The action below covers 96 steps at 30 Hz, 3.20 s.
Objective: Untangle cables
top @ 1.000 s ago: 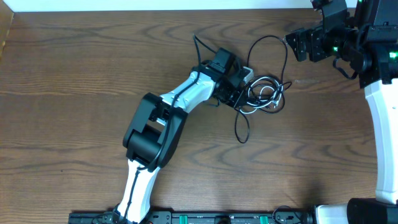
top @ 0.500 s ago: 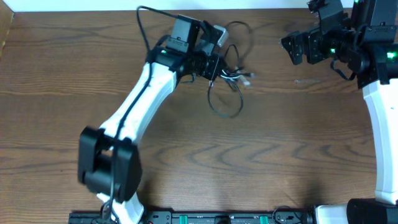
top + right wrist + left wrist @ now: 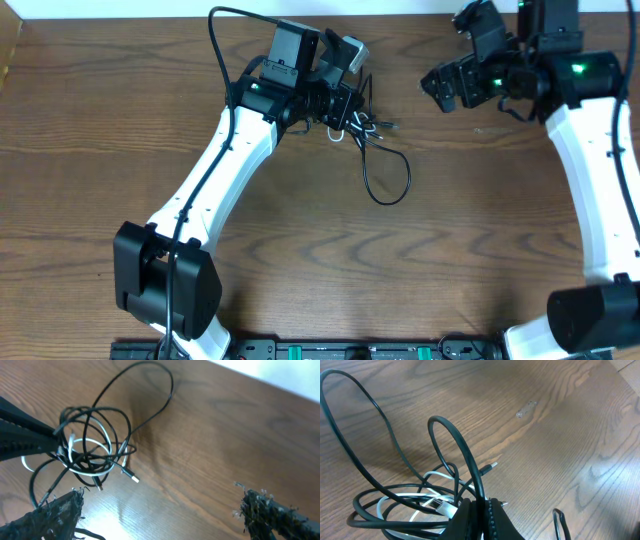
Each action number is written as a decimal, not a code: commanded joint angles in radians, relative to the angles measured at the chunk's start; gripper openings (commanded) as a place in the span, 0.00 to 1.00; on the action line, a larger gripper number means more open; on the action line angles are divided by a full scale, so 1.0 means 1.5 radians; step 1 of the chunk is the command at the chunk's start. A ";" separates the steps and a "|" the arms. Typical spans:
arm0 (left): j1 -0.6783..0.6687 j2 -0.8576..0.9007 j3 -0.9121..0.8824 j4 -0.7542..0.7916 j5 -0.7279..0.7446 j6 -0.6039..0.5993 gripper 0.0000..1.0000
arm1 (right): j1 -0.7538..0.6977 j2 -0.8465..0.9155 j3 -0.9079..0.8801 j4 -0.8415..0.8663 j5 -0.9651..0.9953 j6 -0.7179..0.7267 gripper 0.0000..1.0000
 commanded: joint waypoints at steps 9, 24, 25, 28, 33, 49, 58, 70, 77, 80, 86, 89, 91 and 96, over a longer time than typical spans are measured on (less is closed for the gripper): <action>0.004 -0.051 0.020 0.007 0.000 0.024 0.07 | 0.025 0.034 0.011 -0.007 -0.036 -0.024 0.99; 0.006 -0.119 0.020 0.001 -0.001 0.024 0.07 | 0.073 0.099 0.010 -0.006 -0.043 -0.024 0.96; 0.006 -0.122 0.020 0.000 -0.001 0.023 0.08 | 0.078 0.104 0.010 -0.005 -0.045 -0.024 0.96; 0.006 -0.124 0.020 -0.001 -0.001 0.023 0.07 | 0.091 0.113 0.010 0.005 -0.052 -0.023 0.96; 0.006 -0.128 0.020 -0.002 0.002 0.021 0.08 | 0.117 0.114 0.010 0.034 -0.051 -0.023 0.97; 0.006 -0.173 0.020 -0.002 0.001 0.019 0.07 | 0.164 0.155 0.010 0.065 -0.051 -0.010 0.89; 0.006 -0.172 0.020 -0.002 0.001 0.019 0.08 | 0.166 0.155 0.010 0.071 -0.051 -0.003 0.44; 0.006 -0.172 0.020 -0.005 0.001 0.018 0.07 | 0.165 0.155 0.010 0.093 -0.046 0.014 0.99; 0.006 -0.172 0.020 -0.005 0.013 0.021 0.08 | 0.163 0.155 0.010 0.105 -0.046 0.014 0.99; 0.006 -0.172 0.020 -0.005 0.024 0.021 0.07 | 0.157 0.155 0.010 0.105 -0.045 0.014 0.99; 0.006 -0.172 0.020 0.003 0.054 0.023 0.07 | 0.136 0.155 0.010 0.105 -0.063 0.014 0.99; 0.006 -0.172 0.020 0.003 0.054 0.024 0.07 | 0.127 0.155 0.010 0.107 -0.072 0.014 0.99; 0.006 -0.172 0.020 0.003 0.054 0.024 0.07 | 0.123 0.155 0.010 0.113 -0.076 0.014 0.99; 0.006 -0.172 0.020 0.007 0.081 0.024 0.07 | 0.119 0.155 0.010 0.130 -0.092 0.015 0.99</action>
